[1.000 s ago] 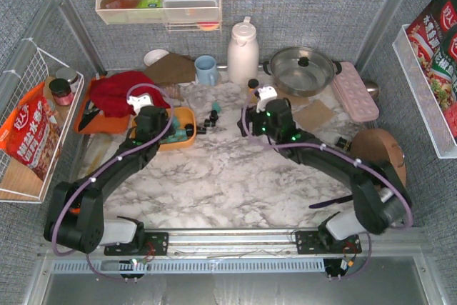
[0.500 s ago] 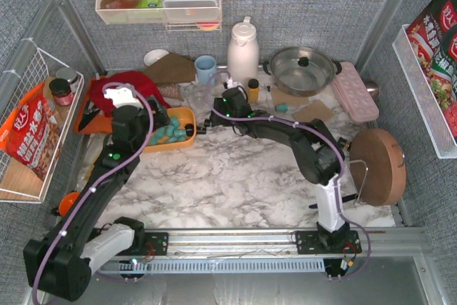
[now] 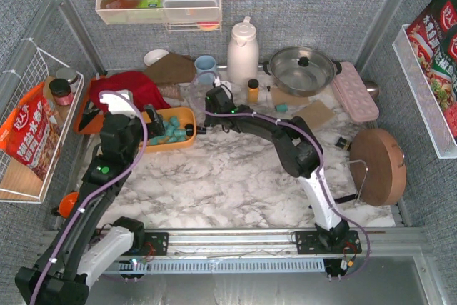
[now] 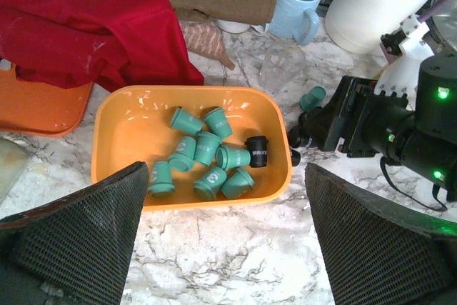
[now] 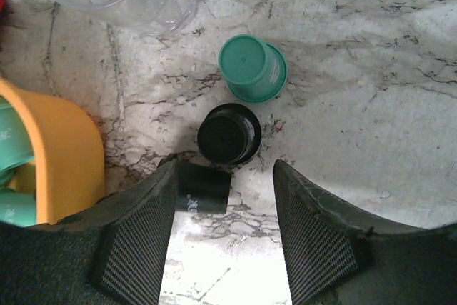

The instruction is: Mix the coffee capsules in the storage basket

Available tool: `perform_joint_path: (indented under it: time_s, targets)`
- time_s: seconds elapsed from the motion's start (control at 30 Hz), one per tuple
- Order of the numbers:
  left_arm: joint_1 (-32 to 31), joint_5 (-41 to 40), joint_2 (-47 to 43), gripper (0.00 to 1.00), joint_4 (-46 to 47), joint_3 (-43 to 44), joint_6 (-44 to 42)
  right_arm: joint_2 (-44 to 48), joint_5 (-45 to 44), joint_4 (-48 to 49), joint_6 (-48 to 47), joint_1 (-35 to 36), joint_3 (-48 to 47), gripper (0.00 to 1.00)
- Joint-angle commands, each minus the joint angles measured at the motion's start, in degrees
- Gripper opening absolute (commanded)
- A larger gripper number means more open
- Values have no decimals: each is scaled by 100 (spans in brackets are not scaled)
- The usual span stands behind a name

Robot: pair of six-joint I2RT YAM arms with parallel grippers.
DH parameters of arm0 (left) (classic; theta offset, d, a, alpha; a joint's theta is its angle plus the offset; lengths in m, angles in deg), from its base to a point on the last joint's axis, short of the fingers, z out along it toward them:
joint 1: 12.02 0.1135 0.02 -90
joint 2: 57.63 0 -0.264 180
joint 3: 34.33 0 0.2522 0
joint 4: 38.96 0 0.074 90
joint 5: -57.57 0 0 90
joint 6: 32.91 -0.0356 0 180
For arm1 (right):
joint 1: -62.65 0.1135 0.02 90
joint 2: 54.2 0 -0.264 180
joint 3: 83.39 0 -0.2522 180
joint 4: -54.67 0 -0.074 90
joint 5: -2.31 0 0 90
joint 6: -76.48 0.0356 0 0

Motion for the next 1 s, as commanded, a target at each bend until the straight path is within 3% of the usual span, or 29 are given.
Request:
perform_joint_path:
  time_s: [0.0, 0.17, 0.47, 0.6, 0.73, 0.97]
  targets:
    - [-1, 68, -86, 99, 61, -75, -116, -244, -315, -393, -104, 24, -390, 60]
    - [-2, 148, -175, 99, 155, -211, -111, -524, -364, -604, -114, 20, -918, 57]
    - [-1, 181, -207, 99, 150, -216, -149, -828, -470, -1054, -64, 15, -1489, 41]
    - [-2, 172, -226, 99, 162, -226, -165, -767, -527, -1006, -85, 11, -1408, 37]
    - [-1, 193, -211, 99, 174, -235, -160, -602, -554, -840, -131, -1, -1177, 26]
    - [-1, 527, -172, 99, 368, -275, -194, 256, -421, -468, -243, -58, -297, 25]
